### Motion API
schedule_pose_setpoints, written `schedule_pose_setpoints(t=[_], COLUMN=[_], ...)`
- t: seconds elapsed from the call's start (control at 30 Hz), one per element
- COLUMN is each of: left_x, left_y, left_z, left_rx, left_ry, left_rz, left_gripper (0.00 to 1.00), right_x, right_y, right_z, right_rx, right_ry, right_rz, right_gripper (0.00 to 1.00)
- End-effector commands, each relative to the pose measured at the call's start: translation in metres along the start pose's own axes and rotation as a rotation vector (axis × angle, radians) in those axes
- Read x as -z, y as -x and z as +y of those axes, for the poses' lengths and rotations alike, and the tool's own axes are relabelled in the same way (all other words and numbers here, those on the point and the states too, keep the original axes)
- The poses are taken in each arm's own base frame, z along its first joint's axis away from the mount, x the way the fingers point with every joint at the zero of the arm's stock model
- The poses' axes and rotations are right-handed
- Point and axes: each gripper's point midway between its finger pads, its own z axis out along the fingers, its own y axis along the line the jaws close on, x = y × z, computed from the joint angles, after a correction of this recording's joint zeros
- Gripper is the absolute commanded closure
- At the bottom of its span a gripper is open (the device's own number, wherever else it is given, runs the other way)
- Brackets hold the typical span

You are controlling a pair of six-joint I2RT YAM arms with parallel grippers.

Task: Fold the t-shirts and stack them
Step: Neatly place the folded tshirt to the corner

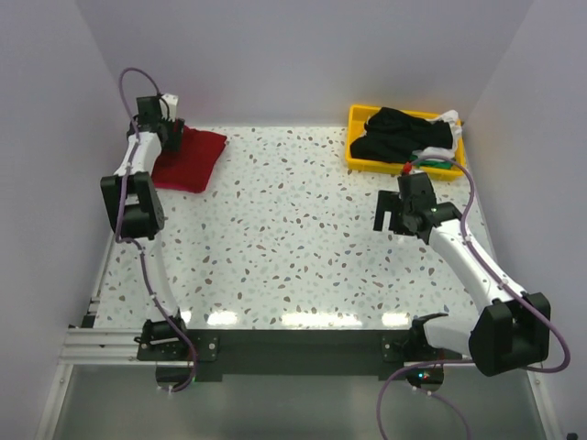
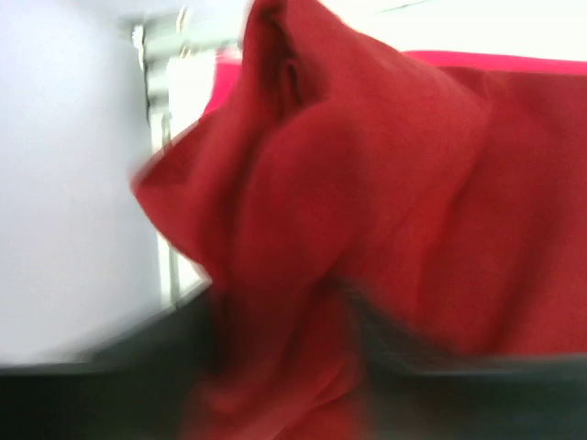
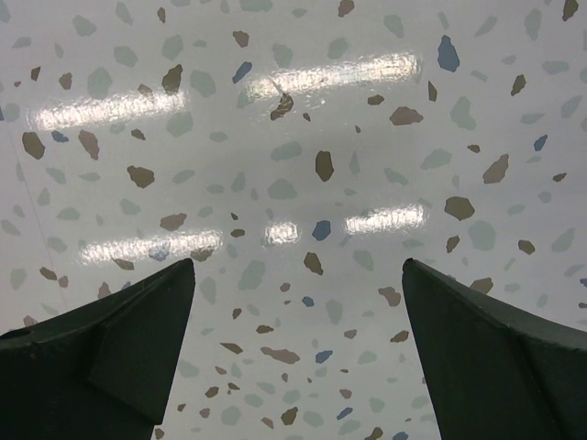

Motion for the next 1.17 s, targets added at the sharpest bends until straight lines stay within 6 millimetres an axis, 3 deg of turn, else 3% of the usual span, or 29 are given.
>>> schedule_pose_setpoints(t=[0.0,0.13,0.23,0.27,0.33,0.37,0.43,0.47,0.5,0.53,0.57,0.6,0.63,0.67,0.7,0.73,0.77,0.8,0.83,0.87,0.93,0.97,1.0,1.13], left_x=[0.015,0.045,0.083,0.106,0.126,0.153,0.162,0.197,0.188,0.199,0.235,0.225,0.253,0.259,0.251,0.272,0.276,0.269,0.287,0.281,0.298,0.296,0.297,0.304], left_y=[0.024,0.042,0.072,0.087,0.093,0.106,0.093,0.105,0.082,0.08,0.092,0.058,0.062,0.057,0.022,0.019,0.006,-0.033,-0.039,-0.075,-0.087,-0.108,-0.113,-0.113], left_z=[0.073,0.104,0.112,0.116,0.106,0.105,0.076,0.068,0.046,0.032,0.009,-0.019,-0.025,-0.057,-0.084,-0.104,-0.12,-0.138,-0.151,-0.167,-0.177,-0.18,-0.177,-0.164], left_rx=[0.22,0.307,0.393,0.414,0.535,0.568,0.66,0.683,0.723,0.72,0.701,0.695,0.692,0.66,0.666,0.653,0.667,0.667,0.671,0.685,0.694,0.691,0.693,0.724], left_ry=[0.189,0.295,0.291,0.289,0.231,0.202,0.104,0.078,0.057,0.037,0.003,0.007,0.014,-0.043,-0.07,-0.14,-0.174,-0.177,-0.225,-0.244,-0.312,-0.308,-0.289,-0.237], left_rz=[-0.088,-0.142,-0.228,-0.27,-0.276,-0.314,-0.278,-0.332,-0.292,-0.309,-0.376,-0.305,-0.37,-0.362,-0.287,-0.308,-0.289,-0.215,-0.241,-0.178,-0.207,-0.168,-0.168,-0.189], left_gripper=[0.0,0.0,0.0,0.0,0.0,0.0,0.0,0.0,0.0,0.0,0.0,0.0,0.0,0.0,0.0,0.0,0.0,0.0,0.0,0.0,0.0,0.0,0.0,0.0], right_x=[0.006,0.008,0.015,0.022,0.026,0.031,0.035,0.036,0.04,0.041,0.044,0.048,0.05,0.05,0.052,0.058,0.057,0.058,0.064,0.061,0.066,0.062,0.063,0.067], right_y=[0.016,0.025,0.035,0.039,0.045,0.046,0.047,0.046,0.047,0.049,0.05,0.049,0.05,0.046,0.045,0.046,0.041,0.04,0.041,0.035,0.036,0.031,0.032,0.039], right_z=[-0.004,0.0,0.009,0.012,0.015,0.015,0.013,0.012,0.012,0.013,0.014,0.014,0.013,0.012,0.011,0.008,0.007,0.007,0.007,0.006,0.01,0.01,0.01,0.007], right_rx=[-0.021,-0.048,-0.071,-0.078,-0.088,-0.092,-0.107,-0.109,-0.12,-0.121,-0.117,-0.117,-0.12,-0.122,-0.131,-0.136,-0.135,-0.139,-0.143,-0.145,-0.15,-0.148,-0.15,-0.199], right_ry=[-0.035,-0.026,0.032,0.054,0.083,0.091,0.088,0.084,0.093,0.103,0.111,0.128,0.128,0.127,0.128,0.129,0.131,0.135,0.149,0.151,0.189,0.189,0.195,0.198], right_rz=[-0.034,-0.062,-0.107,-0.135,-0.172,-0.189,-0.203,-0.206,-0.222,-0.234,-0.246,-0.26,-0.273,-0.274,-0.281,-0.31,-0.306,-0.312,-0.335,-0.329,-0.364,-0.361,-0.376,-0.438], right_gripper=[0.01,0.01,0.01,0.01,0.01,0.01,0.01,0.01,0.01,0.01,0.01,0.01,0.01,0.01,0.01,0.01,0.01,0.01,0.01,0.01,0.01,0.01,0.01,0.01])
